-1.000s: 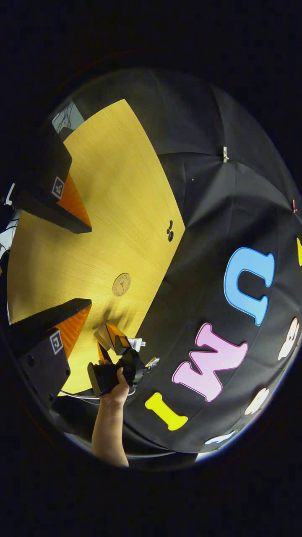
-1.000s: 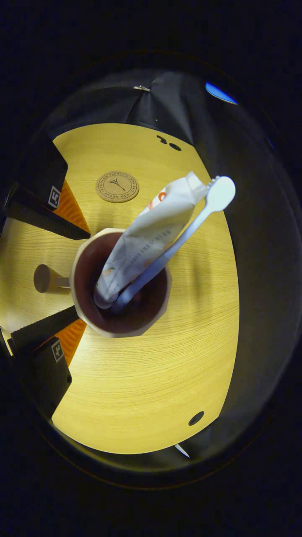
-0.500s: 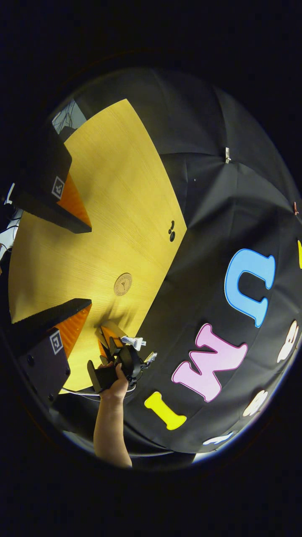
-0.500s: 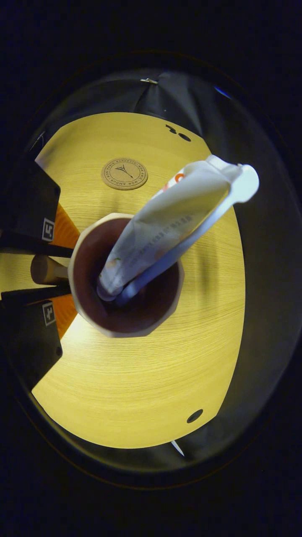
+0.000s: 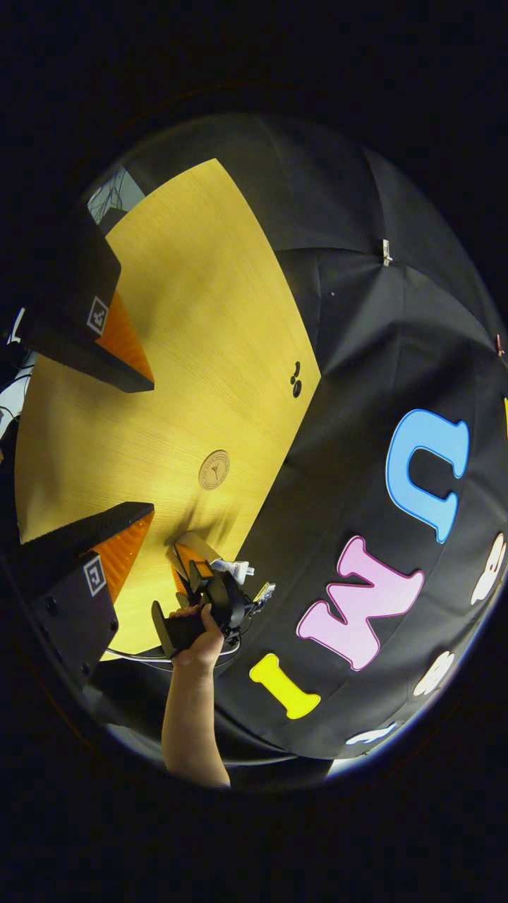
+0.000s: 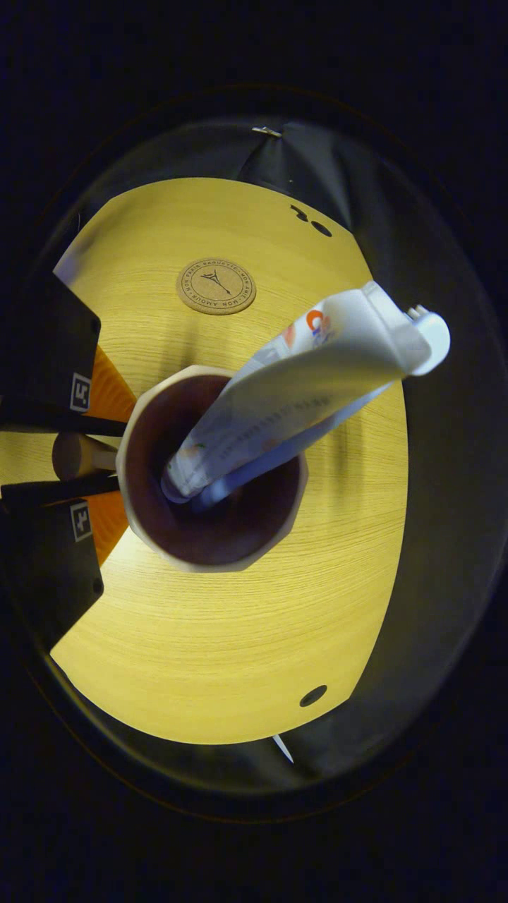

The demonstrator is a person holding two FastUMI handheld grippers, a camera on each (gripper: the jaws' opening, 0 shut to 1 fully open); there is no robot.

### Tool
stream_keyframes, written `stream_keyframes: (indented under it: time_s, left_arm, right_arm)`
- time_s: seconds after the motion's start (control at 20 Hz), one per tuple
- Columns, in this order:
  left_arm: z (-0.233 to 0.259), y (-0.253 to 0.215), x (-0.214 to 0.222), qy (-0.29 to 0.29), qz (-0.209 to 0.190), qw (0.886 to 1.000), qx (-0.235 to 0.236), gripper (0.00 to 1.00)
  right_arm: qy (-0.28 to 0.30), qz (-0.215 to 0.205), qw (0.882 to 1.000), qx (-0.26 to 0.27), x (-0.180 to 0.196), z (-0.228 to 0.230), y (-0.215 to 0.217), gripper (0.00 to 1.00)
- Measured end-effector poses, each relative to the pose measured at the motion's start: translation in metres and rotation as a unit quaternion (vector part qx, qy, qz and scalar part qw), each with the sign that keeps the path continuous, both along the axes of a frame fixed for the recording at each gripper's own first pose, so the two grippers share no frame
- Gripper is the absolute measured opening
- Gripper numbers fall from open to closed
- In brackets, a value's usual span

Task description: Put the toothbrush and toothpaste on the desktop into the cup, then pick up the cup and place it on the coaster on the desktop.

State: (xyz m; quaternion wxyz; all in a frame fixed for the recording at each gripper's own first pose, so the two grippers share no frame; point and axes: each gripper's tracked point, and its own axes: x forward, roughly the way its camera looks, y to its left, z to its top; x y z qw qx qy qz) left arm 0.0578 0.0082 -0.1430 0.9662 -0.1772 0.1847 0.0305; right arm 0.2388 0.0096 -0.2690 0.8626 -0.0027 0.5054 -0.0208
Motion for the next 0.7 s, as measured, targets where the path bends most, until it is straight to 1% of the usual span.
stream_keyframes:
  time_s: [0.05, 0.1, 0.3, 0.45, 0.7]
  left_arm:
    - [-0.001, 0.0, 0.001, 0.001, -0.001, 1.0, -0.002, 0.97]
    - [-0.002, 0.0, 0.0, 0.001, -0.001, 1.0, -0.002, 0.97]
    - [-0.005, 0.006, -0.001, 0.004, 0.004, 1.0, -0.005, 0.97]
    - [-0.006, 0.014, 0.001, 0.005, 0.013, 1.0, -0.011, 0.97]
    - [-0.014, 0.024, -0.002, 0.012, 0.022, 1.0, -0.019, 0.97]
  right_arm:
    - [-0.003, -0.003, 1.0, -0.001, 0.001, 0.001, -0.001, 0.24]
    - [-0.008, -0.005, 1.0, 0.002, 0.002, 0.001, 0.0, 0.29]
    - [-0.024, 0.005, 1.0, 0.003, 0.005, 0.008, 0.005, 0.29]
    - [-0.028, 0.013, 0.999, 0.017, 0.006, 0.015, 0.024, 0.29]
    - [-0.044, 0.055, 0.997, 0.014, 0.015, 0.03, 0.064, 0.29]
